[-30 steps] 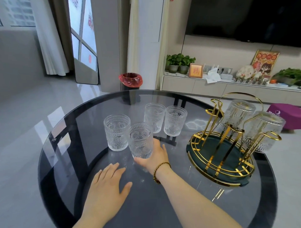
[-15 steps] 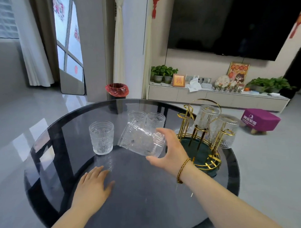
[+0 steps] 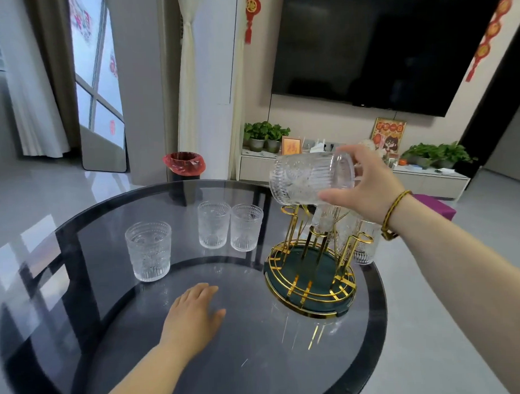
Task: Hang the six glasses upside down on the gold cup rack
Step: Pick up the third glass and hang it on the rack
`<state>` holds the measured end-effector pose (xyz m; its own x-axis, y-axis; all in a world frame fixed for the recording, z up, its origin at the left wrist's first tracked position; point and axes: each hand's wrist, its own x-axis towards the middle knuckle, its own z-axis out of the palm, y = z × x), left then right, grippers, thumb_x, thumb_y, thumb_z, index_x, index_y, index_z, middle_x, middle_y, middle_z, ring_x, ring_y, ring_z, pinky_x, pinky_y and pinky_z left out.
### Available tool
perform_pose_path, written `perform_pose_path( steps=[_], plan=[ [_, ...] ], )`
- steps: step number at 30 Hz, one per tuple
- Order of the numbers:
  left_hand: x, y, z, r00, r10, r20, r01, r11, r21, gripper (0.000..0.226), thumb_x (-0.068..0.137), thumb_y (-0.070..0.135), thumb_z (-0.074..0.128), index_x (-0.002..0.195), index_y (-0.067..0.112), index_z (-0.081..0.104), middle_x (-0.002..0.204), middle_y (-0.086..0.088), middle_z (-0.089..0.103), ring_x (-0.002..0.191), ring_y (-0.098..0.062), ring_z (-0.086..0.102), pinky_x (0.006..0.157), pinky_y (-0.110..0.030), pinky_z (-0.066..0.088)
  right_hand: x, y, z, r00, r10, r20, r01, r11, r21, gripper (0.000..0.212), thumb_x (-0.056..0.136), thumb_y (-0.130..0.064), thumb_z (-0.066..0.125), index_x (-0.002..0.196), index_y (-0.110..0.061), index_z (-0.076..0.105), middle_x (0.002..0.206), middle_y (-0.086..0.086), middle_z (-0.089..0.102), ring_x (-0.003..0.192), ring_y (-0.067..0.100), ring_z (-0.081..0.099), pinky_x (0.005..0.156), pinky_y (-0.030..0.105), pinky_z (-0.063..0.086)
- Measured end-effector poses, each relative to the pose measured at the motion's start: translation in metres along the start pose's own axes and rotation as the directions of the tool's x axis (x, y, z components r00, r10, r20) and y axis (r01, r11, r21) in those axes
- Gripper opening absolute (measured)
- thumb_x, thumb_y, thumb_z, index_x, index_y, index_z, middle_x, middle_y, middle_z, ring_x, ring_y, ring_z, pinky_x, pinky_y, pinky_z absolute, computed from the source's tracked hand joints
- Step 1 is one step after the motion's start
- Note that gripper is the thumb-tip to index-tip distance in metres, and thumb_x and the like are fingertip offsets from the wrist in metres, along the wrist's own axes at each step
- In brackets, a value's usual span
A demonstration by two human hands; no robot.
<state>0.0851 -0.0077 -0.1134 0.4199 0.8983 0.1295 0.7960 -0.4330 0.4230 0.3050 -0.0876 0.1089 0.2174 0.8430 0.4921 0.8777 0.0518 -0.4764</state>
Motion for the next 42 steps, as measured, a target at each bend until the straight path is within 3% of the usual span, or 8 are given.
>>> perform_pose_path(
  steps=[9, 20, 23, 25, 28, 31, 36, 42],
  plan=[
    [0.035, 0.017, 0.020, 0.999, 0.029, 0.016, -0.028, 0.999, -0.029, 0.051, 0.091, 0.039, 0.042, 0.136, 0.021, 0.028, 0.150, 0.001, 0.027, 0.138, -0.016, 0.023, 0.114, -0.030, 0.019, 0.051, 0.019, -0.015, 0.993, 0.063, -0.096, -0.076, 0.987, -0.142, 0.074, 0.065, -0.029, 0.073, 0.128, -0.018, 0.036, 0.132, 0.011, 0.037, 0.108, 0.018, 0.038, 0.084, 0.024, 0.028],
    [0.038, 0.012, 0.035, 0.984, 0.134, -0.117, -0.134, 0.991, 0.006, 0.043, 0.087, 0.039, 0.049, 0.125, 0.020, 0.047, 0.136, 0.004, 0.046, 0.132, -0.014, 0.034, 0.113, -0.032, 0.025, 0.118, 0.037, 0.009, 0.973, 0.230, 0.028, -0.221, 0.958, -0.184, 0.078, 0.066, -0.028, 0.073, 0.132, -0.015, 0.031, 0.137, 0.011, 0.038, 0.118, 0.027, 0.042, 0.085, 0.030, 0.036],
    [0.035, 0.015, 0.027, 0.974, 0.195, -0.119, -0.190, 0.980, 0.057, 0.046, 0.054, 0.042, 0.082, 0.093, 0.021, 0.068, 0.100, 0.005, 0.070, 0.097, -0.014, 0.066, 0.083, -0.028, 0.055, 0.128, 0.047, 0.019, 0.962, 0.252, 0.109, -0.226, 0.952, -0.205, 0.081, 0.065, -0.029, 0.074, 0.132, -0.014, 0.031, 0.135, 0.013, 0.040, 0.118, 0.028, 0.043, 0.093, 0.034, 0.037],
    [0.036, 0.017, 0.026, 0.961, 0.226, -0.156, -0.212, 0.972, 0.102, 0.052, 0.028, 0.044, 0.090, 0.072, 0.023, 0.071, 0.075, 0.008, 0.073, 0.071, -0.011, 0.071, 0.058, -0.025, 0.058, 0.133, 0.054, 0.023, 0.958, 0.245, 0.150, -0.211, 0.955, -0.210, 0.081, 0.064, -0.031, 0.074, 0.132, -0.013, 0.032, 0.135, 0.014, 0.041, 0.118, 0.028, 0.043, 0.095, 0.034, 0.036],
    [0.040, 0.015, 0.032, 0.952, 0.242, -0.188, -0.216, 0.965, 0.149, 0.053, 0.025, 0.041, 0.091, 0.070, 0.021, 0.072, 0.072, 0.006, 0.073, 0.069, -0.012, 0.071, 0.075, -0.026, 0.049, 0.140, 0.064, 0.024, 0.946, 0.249, 0.207, -0.208, 0.957, -0.203, 0.079, 0.065, -0.031, 0.073, 0.131, -0.013, 0.033, 0.135, 0.014, 0.043, 0.116, 0.027, 0.044, 0.095, 0.033, 0.035],
    [0.040, 0.014, 0.034, 0.951, 0.236, -0.200, -0.204, 0.964, 0.172, 0.053, 0.027, 0.039, 0.091, 0.072, 0.020, 0.072, 0.074, 0.004, 0.073, 0.070, -0.013, 0.071, 0.062, -0.025, 0.056, 0.146, 0.073, 0.030, 0.915, 0.265, 0.306, -0.189, 0.948, -0.256, 0.077, 0.064, -0.033, 0.074, 0.129, -0.016, 0.036, 0.133, 0.013, 0.044, 0.114, 0.027, 0.045, 0.096, 0.035, 0.035],
    [0.041, 0.013, 0.037, 0.938, 0.235, -0.255, -0.194, 0.965, 0.175, 0.052, 0.026, 0.036, 0.092, 0.071, 0.019, 0.071, 0.073, 0.003, 0.073, 0.070, -0.015, 0.071, 0.078, -0.031, 0.032, 0.151, 0.082, 0.050, 0.861, 0.256, 0.439, -0.130, 0.946, -0.297, 0.074, 0.064, -0.032, 0.073, 0.128, -0.019, 0.037, 0.130, 0.008, 0.045, 0.103, 0.019, 0.043, 0.093, 0.032, 0.034],
    [0.048, 0.009, 0.042, 0.913, 0.249, -0.323, -0.199, 0.963, 0.182, 0.050, 0.025, 0.037, 0.092, 0.068, 0.019, 0.072, 0.072, 0.002, 0.073, 0.069, -0.014, 0.071, 0.076, -0.032, 0.031, 0.153, 0.090, 0.064, 0.815, 0.218, 0.537, -0.038, 0.944, -0.326, 0.066, 0.068, -0.034, 0.070, 0.126, -0.021, 0.041, 0.131, 0.007, 0.047, 0.117, 0.023, 0.044, 0.102, 0.037, 0.034]
  ],
)
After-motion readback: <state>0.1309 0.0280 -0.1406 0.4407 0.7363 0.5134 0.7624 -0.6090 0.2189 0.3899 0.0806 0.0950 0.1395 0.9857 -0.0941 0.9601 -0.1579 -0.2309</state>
